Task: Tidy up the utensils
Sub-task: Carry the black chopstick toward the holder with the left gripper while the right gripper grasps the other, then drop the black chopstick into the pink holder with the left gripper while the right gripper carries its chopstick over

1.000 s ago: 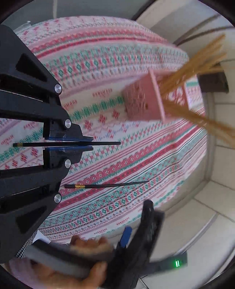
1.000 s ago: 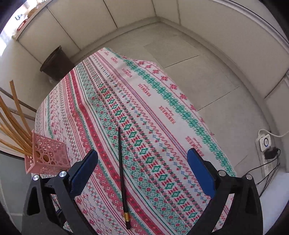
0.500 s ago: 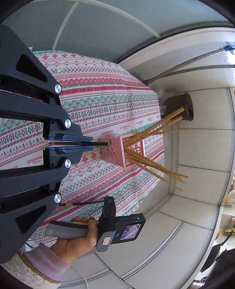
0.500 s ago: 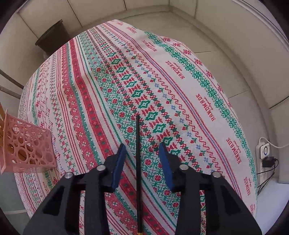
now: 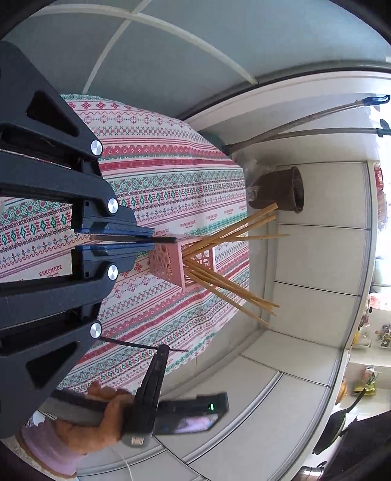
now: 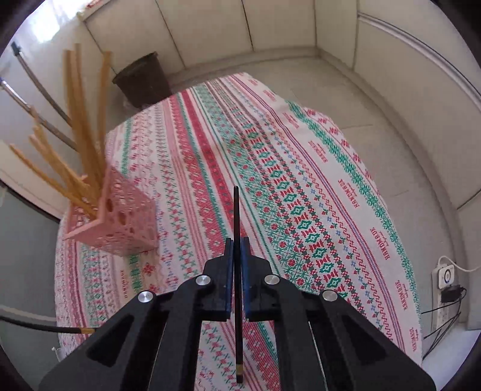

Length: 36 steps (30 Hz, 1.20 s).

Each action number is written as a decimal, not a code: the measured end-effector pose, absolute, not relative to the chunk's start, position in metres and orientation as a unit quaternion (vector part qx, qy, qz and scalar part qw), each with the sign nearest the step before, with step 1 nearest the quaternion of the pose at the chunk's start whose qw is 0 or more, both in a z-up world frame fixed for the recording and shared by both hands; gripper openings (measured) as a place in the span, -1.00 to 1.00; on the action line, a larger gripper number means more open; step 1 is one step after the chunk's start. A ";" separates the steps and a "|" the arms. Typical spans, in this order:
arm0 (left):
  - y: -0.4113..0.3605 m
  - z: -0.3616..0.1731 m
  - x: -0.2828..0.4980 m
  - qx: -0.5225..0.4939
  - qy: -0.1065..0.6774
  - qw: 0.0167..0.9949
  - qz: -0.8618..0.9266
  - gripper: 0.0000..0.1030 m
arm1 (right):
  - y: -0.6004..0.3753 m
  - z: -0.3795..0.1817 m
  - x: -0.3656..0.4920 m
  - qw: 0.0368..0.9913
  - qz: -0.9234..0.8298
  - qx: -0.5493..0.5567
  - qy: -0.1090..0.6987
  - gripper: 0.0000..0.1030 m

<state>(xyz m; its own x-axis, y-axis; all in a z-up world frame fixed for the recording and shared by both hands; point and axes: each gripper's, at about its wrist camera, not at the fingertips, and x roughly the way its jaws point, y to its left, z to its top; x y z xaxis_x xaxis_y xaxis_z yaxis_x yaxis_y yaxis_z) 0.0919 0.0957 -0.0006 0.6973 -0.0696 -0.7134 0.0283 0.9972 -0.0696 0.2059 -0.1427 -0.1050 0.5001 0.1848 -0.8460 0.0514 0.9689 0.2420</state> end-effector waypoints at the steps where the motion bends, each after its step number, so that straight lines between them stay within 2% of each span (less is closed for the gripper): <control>1: 0.097 0.001 0.091 -0.029 0.386 0.922 -0.026 -0.93 | -0.142 -0.092 0.197 0.865 0.049 0.117 0.485 -0.90; 10: 0.108 0.011 0.086 -0.055 0.376 0.925 -0.019 -0.93 | -0.150 -0.008 0.145 0.908 0.095 0.128 0.387 -0.90; 18: 0.110 0.036 0.093 -0.078 0.353 0.932 -0.023 -0.93 | -0.172 0.049 0.128 0.921 0.127 0.179 0.322 -0.90; 30: 0.092 0.091 0.141 -0.090 0.290 0.952 -0.021 -0.93 | -0.202 0.047 0.126 0.908 0.130 0.221 0.330 -0.90; 36: 0.076 0.086 0.175 -0.078 0.295 0.952 -0.014 -0.91 | -0.213 0.037 0.134 0.906 0.119 0.222 0.341 -0.90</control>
